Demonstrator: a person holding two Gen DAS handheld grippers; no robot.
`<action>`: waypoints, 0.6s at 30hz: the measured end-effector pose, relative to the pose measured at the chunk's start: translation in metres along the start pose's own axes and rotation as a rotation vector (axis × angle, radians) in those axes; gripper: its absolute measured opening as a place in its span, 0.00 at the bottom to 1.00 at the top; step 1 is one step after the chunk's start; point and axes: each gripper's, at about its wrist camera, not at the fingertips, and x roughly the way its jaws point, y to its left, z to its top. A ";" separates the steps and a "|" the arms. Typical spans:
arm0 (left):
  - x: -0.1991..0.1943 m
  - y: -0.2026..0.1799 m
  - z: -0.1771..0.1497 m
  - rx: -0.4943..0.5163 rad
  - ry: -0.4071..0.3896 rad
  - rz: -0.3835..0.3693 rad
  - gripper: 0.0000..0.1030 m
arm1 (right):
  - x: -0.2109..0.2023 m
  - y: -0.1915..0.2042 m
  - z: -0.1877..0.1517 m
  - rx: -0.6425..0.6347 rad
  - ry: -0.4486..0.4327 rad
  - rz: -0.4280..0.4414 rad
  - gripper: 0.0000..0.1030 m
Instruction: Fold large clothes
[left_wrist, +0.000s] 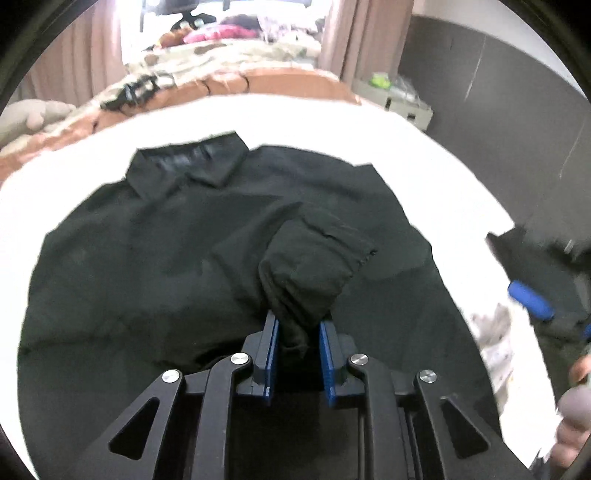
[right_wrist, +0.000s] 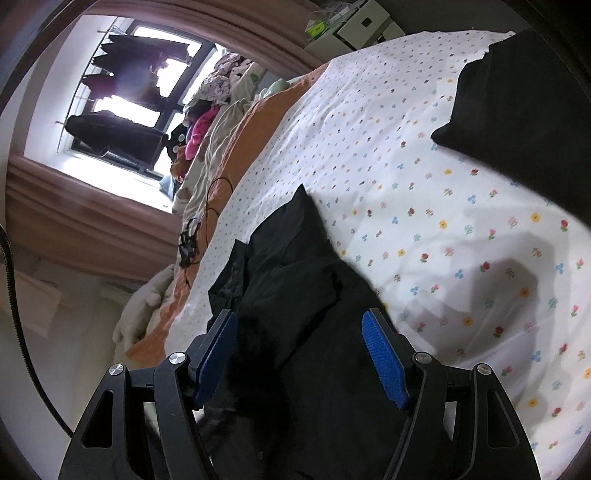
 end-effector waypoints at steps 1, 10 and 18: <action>-0.006 0.003 0.005 -0.003 -0.012 0.002 0.20 | 0.002 0.001 -0.001 0.001 0.003 0.002 0.68; -0.045 0.043 0.036 -0.009 -0.089 0.051 0.20 | 0.017 0.012 -0.012 0.006 0.020 0.009 0.68; -0.058 0.090 0.050 -0.045 -0.126 0.068 0.20 | 0.037 0.026 -0.020 -0.016 0.043 0.001 0.68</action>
